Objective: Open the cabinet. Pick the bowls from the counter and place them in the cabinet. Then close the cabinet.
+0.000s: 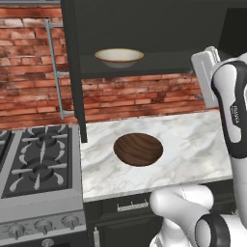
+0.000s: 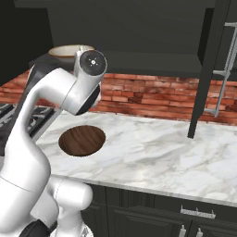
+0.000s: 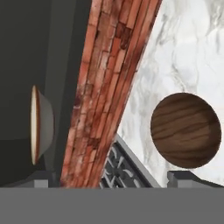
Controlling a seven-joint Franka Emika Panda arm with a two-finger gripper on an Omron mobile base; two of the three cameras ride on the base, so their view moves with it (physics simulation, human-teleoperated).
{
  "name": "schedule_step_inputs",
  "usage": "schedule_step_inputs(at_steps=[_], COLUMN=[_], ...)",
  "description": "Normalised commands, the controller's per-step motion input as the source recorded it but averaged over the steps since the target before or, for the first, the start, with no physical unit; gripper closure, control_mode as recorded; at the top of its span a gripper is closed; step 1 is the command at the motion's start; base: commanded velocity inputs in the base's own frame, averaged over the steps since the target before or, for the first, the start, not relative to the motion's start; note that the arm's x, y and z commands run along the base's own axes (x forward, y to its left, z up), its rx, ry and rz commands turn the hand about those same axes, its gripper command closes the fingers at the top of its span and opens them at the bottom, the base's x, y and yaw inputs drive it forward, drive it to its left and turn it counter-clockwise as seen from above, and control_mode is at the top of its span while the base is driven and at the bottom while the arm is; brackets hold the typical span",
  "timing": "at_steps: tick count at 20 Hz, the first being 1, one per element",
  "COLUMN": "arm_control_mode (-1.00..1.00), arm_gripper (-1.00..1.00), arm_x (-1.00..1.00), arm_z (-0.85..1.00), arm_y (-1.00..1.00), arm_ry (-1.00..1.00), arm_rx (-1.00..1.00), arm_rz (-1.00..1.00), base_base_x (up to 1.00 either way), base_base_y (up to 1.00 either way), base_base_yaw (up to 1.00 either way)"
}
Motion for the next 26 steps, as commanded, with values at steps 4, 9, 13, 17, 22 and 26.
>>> schedule_step_inputs(at_steps=[4,9,13,17,22,26], arm_control_mode=[-1.00,-1.00,-1.00,-1.00,-1.00,-1.00], arm_gripper=[-1.00,-1.00,-1.00,-1.00,-1.00,-1.00], arm_x=[-0.41,-0.23,-0.14,-0.11,-0.01,0.00], arm_z=[-0.10,0.00,0.00,-0.01,-0.09,-0.21], arm_y=[-0.07,-0.08,-0.10,-0.16,-0.08,0.00], arm_ry=[0.00,0.04,0.05,0.04,0.04,0.00], arm_rx=[0.00,-0.11,-0.16,-0.19,-0.19,-0.18], arm_rz=[0.06,0.04,0.06,0.05,0.09,0.10], base_base_x=[0.00,0.00,0.00,0.00,0.00,0.00], base_base_y=[0.00,0.00,0.00,0.00,0.00,0.00], base_base_yaw=[0.00,0.00,0.00,0.00,0.00,0.00])
